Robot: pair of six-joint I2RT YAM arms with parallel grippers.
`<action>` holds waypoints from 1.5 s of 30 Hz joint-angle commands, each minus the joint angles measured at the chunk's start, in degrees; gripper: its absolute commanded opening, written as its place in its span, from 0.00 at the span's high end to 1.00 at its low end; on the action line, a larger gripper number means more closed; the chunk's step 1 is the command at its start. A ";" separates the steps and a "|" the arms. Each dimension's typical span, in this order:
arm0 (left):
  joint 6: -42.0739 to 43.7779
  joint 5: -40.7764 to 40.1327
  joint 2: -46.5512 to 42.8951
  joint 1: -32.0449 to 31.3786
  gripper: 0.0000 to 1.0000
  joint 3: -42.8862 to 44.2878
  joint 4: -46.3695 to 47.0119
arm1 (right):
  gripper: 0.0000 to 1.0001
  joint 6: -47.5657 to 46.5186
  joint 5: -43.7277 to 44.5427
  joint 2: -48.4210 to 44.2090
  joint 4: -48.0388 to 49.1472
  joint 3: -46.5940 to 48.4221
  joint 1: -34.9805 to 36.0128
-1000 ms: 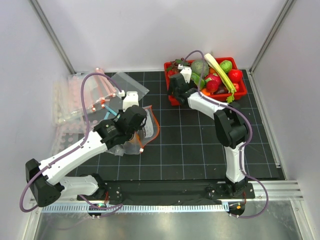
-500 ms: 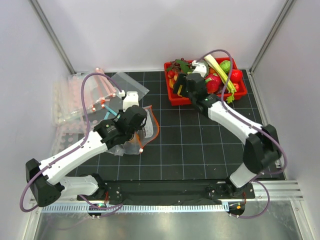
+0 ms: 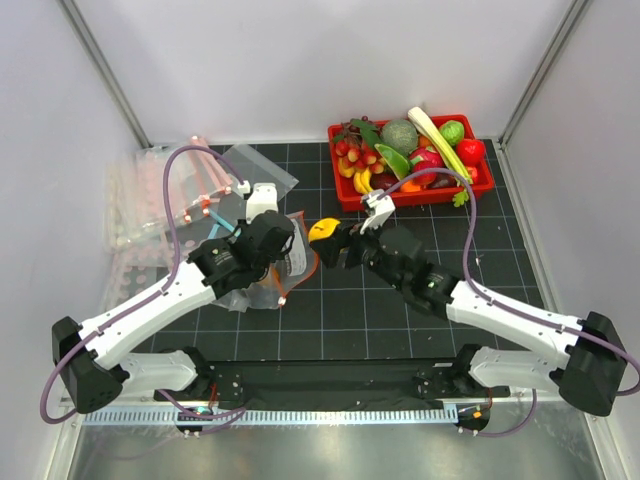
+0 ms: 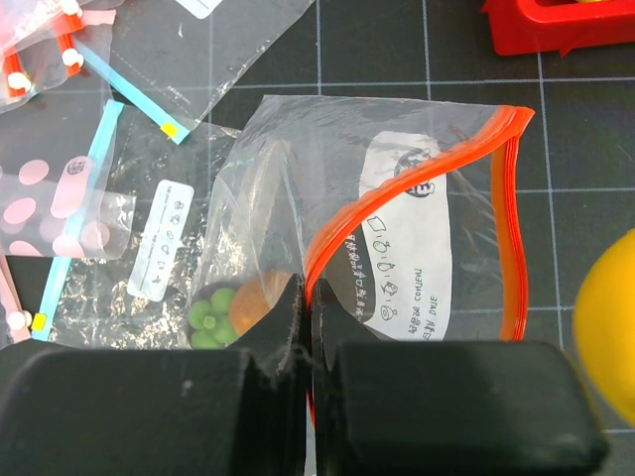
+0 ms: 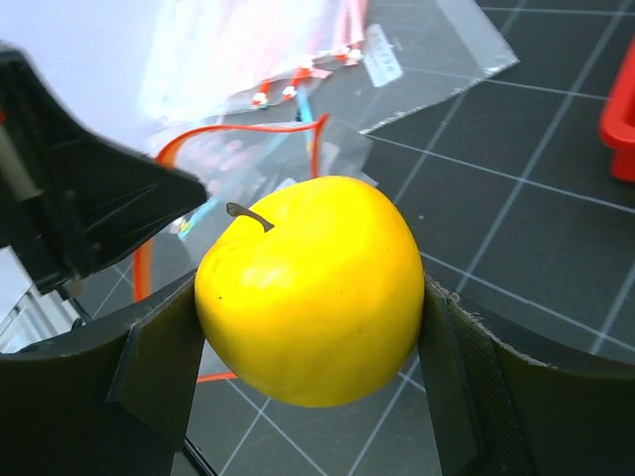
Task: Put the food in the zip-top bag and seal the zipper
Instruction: Place the fake fruit in the zipper food storage bag.
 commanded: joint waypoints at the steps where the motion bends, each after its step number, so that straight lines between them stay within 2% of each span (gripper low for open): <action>1: -0.31 -0.77 -0.22 0.10 0.99 0.09 0.88 | 0.56 -4.37 -1.42 -0.40 11.47 -2.14 1.64; 6: -0.22 0.63 -0.66 0.19 0.99 0.00 1.40 | 0.56 -7.36 -2.92 2.15 15.26 -2.59 5.59; 9: 0.13 4.32 -1.54 0.18 0.99 -0.79 3.07 | 0.55 -8.77 -1.78 3.91 16.93 -2.41 7.09; 14: 0.04 8.19 -3.64 0.10 0.99 -1.32 4.30 | 0.55 -8.69 -1.07 7.50 20.10 -2.41 7.27; 24: -0.04 7.93 -7.86 0.10 0.98 -2.81 5.09 | 0.54 -8.86 0.77 16.11 21.24 1.01 7.53; 27: -0.04 7.76 -8.39 0.19 0.98 -2.99 5.01 | 0.42 -8.60 0.95 19.28 21.06 3.03 7.53; 28: -0.04 7.58 -8.57 0.10 0.98 -3.08 5.09 | 0.20 -8.25 1.21 19.73 21.06 3.30 7.62; 31: -0.04 6.27 -8.83 0.19 0.98 -3.16 4.75 | 0.02 -7.02 2.97 19.47 21.33 3.13 7.80; 38: -0.39 3.63 -8.31 0.18 0.97 -2.73 3.43 | 0.01 -6.75 3.50 14.47 21.86 0.23 7.80; 45: -0.83 1.79 -8.75 0.10 0.97 -2.55 2.46 | 0.14 -3.42 11.57 12.44 11.06 3.12 7.80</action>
